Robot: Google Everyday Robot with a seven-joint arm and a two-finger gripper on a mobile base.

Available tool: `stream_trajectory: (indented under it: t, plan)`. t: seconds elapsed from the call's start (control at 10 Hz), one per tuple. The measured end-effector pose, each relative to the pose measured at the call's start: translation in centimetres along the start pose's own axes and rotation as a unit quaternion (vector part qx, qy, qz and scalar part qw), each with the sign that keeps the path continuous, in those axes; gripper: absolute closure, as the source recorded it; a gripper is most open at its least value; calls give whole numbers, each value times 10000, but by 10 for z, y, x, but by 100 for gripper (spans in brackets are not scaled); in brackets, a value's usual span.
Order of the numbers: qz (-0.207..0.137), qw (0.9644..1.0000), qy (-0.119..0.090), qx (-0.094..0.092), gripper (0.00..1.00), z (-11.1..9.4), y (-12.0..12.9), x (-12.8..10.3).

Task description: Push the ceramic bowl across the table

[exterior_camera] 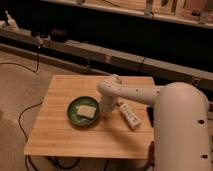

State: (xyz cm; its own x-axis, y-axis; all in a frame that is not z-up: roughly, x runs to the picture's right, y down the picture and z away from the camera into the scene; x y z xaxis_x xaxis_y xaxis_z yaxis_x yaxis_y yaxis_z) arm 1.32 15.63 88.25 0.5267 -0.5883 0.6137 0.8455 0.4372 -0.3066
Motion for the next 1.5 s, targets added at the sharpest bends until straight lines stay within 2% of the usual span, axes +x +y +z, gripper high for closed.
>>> stream_trajectory:
  t: [0.3,0.7,1.1,1.5]
  plan:
    - [62,9999,-67,49,74,-16,-1,-5]
    - [-12,9996,-226,152,74,-17,-7,-17]
    - [-225,9990,-311,234,74,-9,-22,-29]
    - [-540,9982,-155,209,74,14,-48,-23]
